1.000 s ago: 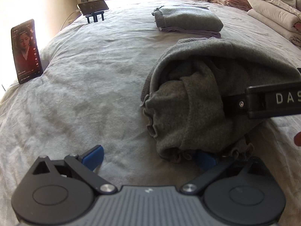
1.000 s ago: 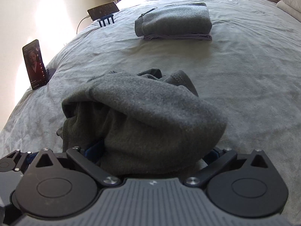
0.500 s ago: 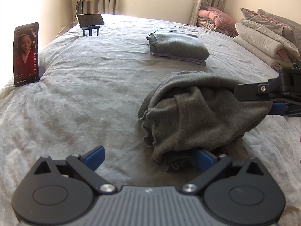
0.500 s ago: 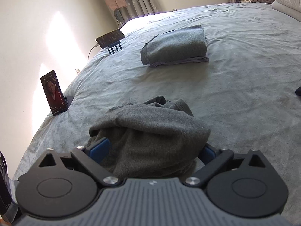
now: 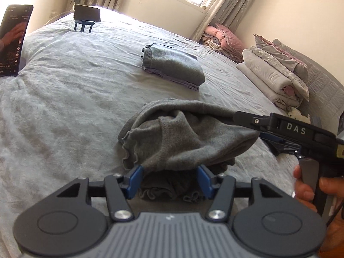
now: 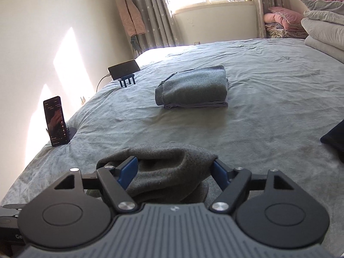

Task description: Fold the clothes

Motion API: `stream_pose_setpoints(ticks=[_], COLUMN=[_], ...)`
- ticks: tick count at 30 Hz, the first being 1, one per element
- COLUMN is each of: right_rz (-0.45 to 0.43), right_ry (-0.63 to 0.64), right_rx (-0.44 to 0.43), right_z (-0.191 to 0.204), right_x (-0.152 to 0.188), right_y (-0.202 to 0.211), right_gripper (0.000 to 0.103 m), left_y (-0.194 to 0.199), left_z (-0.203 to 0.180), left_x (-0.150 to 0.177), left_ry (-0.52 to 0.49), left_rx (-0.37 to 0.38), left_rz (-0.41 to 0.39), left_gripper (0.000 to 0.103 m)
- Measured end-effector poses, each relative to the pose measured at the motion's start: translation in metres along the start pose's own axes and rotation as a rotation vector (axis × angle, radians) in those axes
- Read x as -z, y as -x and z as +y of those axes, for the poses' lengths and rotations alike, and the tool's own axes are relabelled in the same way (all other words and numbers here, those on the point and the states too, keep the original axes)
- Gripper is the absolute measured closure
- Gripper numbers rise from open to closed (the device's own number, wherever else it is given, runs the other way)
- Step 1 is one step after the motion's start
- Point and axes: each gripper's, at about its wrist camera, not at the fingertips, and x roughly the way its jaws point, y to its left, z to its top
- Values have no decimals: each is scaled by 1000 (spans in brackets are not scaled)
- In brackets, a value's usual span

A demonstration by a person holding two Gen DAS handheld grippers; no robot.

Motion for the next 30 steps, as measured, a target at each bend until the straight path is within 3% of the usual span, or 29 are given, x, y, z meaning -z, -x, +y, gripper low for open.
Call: stream_pose_setpoints(ticks=[4,7,8,10,11,12,16,18,19,20,22,30], right_rz=[-4,10,16,21,16,9,-19,-19,-16,-17,-36,-106], right_ry=[-2,5,9,9,3,-5,5,40,61,91,154,449], right_rx=[30,14,7,-6,-10,-14,-12,-21,-23,-31,-46,-56], right_z=[-8,-9,-9,-8,-8,-8,-5,0,3,8,17,60], right_x=[2,3,3,4,3,3,-1,-2,-1,-1,2,19], right_y=[-5,-8,-9,-8,-7,-5,3,5,6,7,11,22], right_gripper=[28,45,57,64,76,81,81,75,65,48,34,32], left_y=[-1,-6,-7,-10,-10,-9,-6,-4,-3,-1,2,9], left_z=[1,5,6,12,15,18,25,28,29,30,35,49], left_x=[1,3,3,4,3,3,1,0,-1,-2,-3,-9], left_ry=[51,88,102,144,169,194,238,240,242,243,256,251], left_rx=[77,98,104,117,121,125,106,83,71,60,41,-122], left_rz=[14,1,-4,-17,-18,-20,-46,-64,-73,-83,-98,-127], left_gripper=[44,44,44,45,47,48,48,48,48,48,48,47])
